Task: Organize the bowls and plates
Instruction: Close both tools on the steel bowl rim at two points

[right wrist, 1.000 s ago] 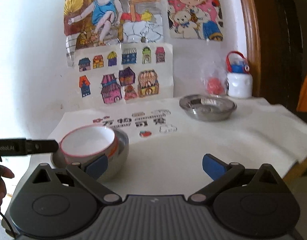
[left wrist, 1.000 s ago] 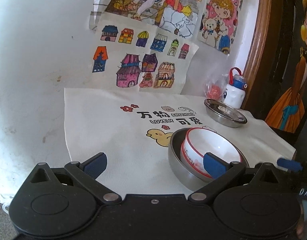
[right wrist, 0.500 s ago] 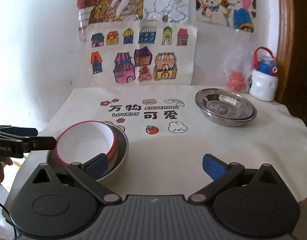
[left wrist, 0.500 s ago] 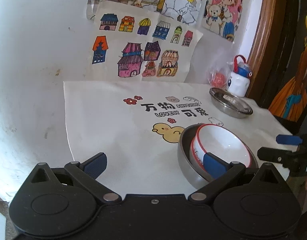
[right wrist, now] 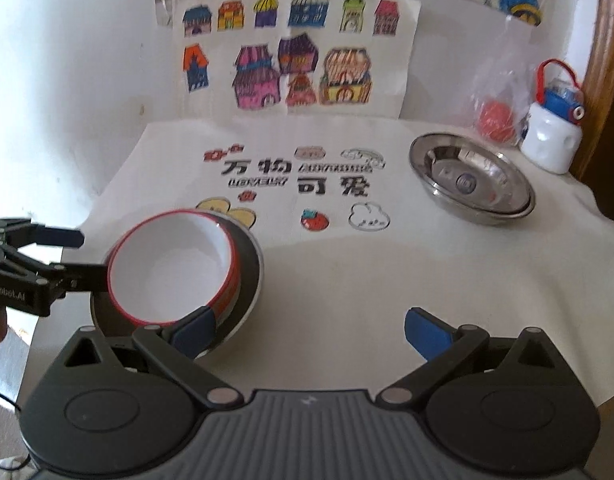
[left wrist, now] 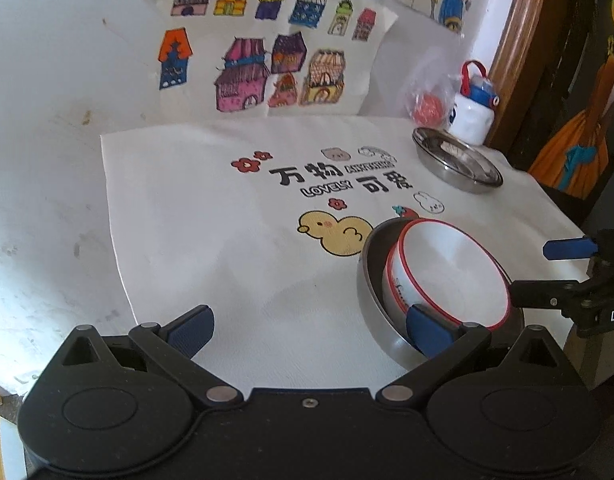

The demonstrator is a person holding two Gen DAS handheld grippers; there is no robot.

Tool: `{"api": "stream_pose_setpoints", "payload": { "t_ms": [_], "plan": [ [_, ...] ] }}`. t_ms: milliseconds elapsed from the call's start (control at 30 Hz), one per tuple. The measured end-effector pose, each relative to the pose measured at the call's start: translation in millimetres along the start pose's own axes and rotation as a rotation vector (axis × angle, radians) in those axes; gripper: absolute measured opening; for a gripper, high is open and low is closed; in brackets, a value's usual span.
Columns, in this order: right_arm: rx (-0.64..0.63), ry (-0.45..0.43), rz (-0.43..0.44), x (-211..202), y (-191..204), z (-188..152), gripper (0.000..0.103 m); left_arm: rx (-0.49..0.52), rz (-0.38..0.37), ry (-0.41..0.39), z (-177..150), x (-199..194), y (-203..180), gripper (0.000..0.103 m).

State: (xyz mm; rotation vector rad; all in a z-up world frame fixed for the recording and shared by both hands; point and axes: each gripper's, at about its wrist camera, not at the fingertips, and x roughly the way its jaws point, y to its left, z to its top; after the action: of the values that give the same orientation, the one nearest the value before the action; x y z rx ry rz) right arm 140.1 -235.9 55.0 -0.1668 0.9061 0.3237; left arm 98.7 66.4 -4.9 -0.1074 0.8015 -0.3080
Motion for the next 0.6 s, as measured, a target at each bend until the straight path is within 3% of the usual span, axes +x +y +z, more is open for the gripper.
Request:
{"api": "stream_pose_setpoints", "payload": {
  "t_ms": [267, 600],
  "plan": [
    [0.013, 0.119, 0.005, 11.6, -1.2, 14.1, 0.102, -0.008, -0.028, 0.118, 16.9, 11.0, 6.4, 0.102],
    [0.045, 0.199, 0.038, 15.8, -2.8, 24.7, 0.087, 0.047, -0.011, 0.175, 30.7, 18.9, 5.1, 0.102]
  ]
}}
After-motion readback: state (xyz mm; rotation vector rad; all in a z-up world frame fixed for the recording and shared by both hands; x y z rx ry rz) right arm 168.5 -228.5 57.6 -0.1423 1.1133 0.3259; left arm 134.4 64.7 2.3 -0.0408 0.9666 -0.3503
